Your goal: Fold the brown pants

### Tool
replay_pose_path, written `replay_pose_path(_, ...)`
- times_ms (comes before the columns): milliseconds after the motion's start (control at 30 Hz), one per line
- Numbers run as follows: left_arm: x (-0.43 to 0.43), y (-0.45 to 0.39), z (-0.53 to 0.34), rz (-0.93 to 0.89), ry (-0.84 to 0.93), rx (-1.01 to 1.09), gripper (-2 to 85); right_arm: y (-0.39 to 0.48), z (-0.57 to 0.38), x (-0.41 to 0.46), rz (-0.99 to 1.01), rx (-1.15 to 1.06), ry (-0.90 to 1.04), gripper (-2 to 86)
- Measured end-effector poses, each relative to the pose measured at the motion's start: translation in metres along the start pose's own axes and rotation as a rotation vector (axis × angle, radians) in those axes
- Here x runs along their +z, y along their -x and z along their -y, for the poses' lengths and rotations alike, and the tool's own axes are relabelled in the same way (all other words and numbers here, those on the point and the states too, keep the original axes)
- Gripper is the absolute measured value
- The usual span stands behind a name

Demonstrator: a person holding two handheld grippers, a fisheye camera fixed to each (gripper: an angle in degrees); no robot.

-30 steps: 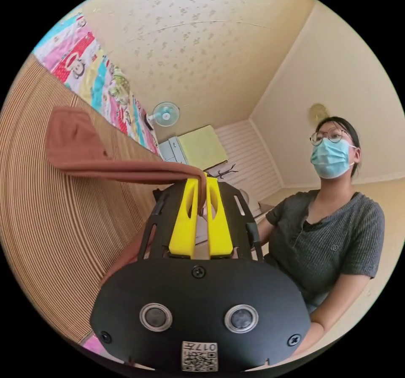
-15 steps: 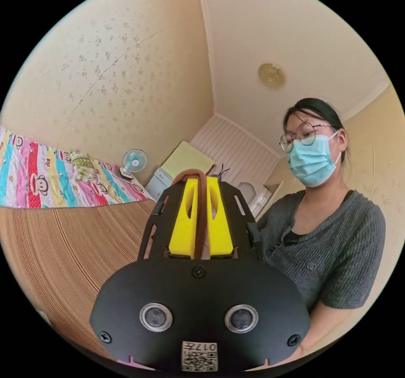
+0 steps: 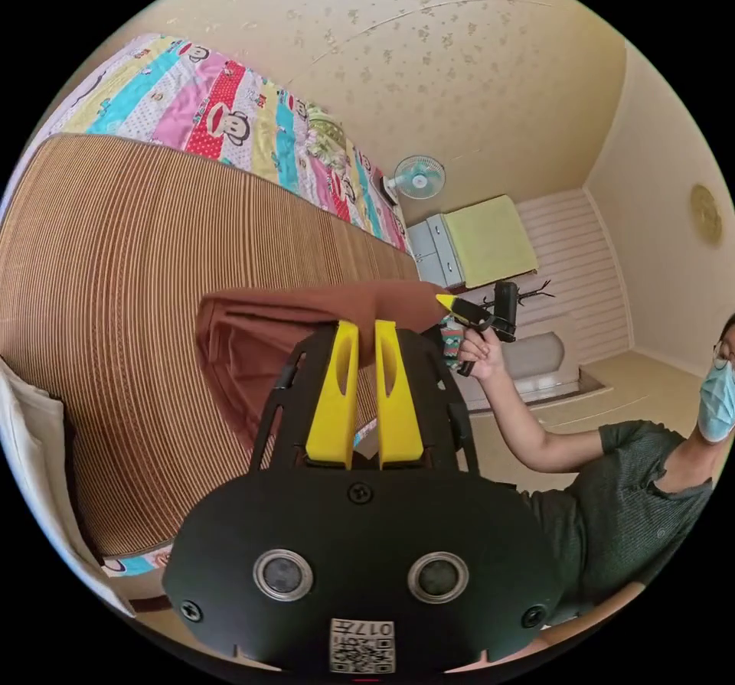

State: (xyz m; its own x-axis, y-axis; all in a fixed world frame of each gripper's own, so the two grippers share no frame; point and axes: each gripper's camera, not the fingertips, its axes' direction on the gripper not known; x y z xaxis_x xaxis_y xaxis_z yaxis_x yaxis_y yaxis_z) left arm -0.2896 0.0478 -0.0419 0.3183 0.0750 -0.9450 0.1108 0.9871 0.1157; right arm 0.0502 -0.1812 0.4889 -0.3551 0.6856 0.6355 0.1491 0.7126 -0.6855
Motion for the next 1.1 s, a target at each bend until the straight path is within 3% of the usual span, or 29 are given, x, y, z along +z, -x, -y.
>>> replay_pose_path(100,0.049,0.037,-0.051,-0.049,0.083,-0.156,4.4,-0.041,-0.059,0.039,-0.08,0.094,0.107,3.0)
replay_pose_path(267,0.108,0.093,-0.122,0.103,0.259,-0.427,10.7,-0.13,-0.138,0.103,-0.302,0.405,0.425,6.5)
replay_pose_path(367,0.096,0.106,-0.117,0.01,0.174,-0.464,12.9,-0.155,-0.14,0.094,-0.207,0.45,0.37,9.8)
replay_pose_path(533,0.092,0.121,-0.053,0.085,0.157,-0.389,16.1,-0.197,-0.084,0.083,-0.092,0.43,0.227,14.0)
replay_pose_path(800,0.142,0.15,0.025,0.125,0.199,-0.346,18.1,-0.282,0.008,0.142,-0.031,0.45,0.315,18.3)
replay_pose_path(1000,0.182,0.144,0.018,0.074,0.244,-0.353,13.9,-0.304,-0.009,0.162,0.092,0.495,0.331,17.3)
replay_pose_path(1100,0.188,0.142,0.003,0.083,0.19,-0.479,11.7,-0.299,-0.031,0.166,0.08,0.5,0.367,15.4)
